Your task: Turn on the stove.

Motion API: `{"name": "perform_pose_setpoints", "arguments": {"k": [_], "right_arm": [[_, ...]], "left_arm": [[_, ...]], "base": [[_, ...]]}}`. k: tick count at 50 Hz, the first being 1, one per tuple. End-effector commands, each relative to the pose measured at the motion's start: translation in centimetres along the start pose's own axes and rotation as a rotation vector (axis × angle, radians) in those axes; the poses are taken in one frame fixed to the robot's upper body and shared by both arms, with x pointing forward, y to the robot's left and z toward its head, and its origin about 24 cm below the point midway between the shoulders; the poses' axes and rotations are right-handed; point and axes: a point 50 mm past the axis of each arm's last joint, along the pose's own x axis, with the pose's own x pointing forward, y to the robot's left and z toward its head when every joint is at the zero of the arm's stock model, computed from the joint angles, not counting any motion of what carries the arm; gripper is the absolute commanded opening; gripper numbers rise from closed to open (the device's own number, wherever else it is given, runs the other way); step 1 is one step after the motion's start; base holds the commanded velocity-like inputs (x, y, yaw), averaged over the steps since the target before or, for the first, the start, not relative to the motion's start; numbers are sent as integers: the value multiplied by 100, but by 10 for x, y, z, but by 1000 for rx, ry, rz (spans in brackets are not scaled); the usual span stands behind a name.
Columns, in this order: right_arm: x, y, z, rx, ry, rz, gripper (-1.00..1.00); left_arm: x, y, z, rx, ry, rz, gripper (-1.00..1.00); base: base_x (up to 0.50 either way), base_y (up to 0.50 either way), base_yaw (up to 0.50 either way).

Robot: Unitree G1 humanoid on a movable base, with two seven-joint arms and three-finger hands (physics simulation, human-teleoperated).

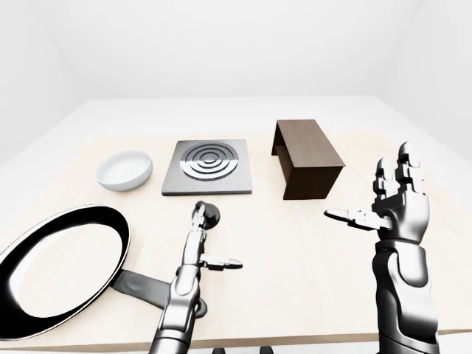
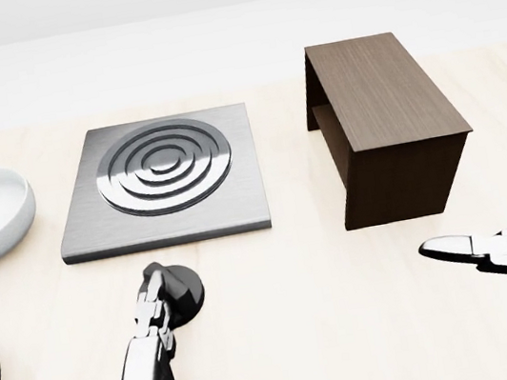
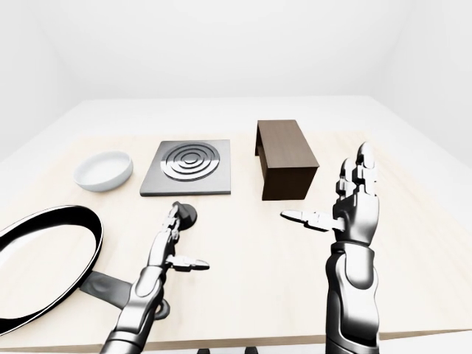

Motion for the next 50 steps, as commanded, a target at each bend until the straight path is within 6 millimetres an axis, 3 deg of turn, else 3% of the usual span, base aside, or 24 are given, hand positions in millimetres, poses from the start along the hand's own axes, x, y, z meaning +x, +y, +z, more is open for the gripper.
{"name": "perform_pose_setpoints", "arguments": {"k": [1, 8, 32, 33, 34, 50], "right_arm": [[0, 0, -3, -2, 12, 1, 100], [0, 0, -3, -2, 12, 2, 100], [0, 3, -6, -4, 24, 10, 100], [-2, 4, -5, 1, 23, 21, 100], [-2, 4, -6, 2, 25, 22, 100], [-2, 5, -6, 1, 26, 28, 100]], "left_arm": [[-7, -10, -7, -3, 21, -41, 100], [-7, -15, -7, 4, 23, -56, 100], [42, -16, -13, 38, 157, -56, 100], [-11, -9, 107, -77, -429, -76, 100], [-70, 0, 159, -98, -639, -62, 100], [-81, 2, 170, -100, -711, -49, 100]], "base": [[0, 0, 0], [0, 0, 0], [0, 0, 0], [0, 0, 0], [0, 0, 0], [0, 0, 0]]}}
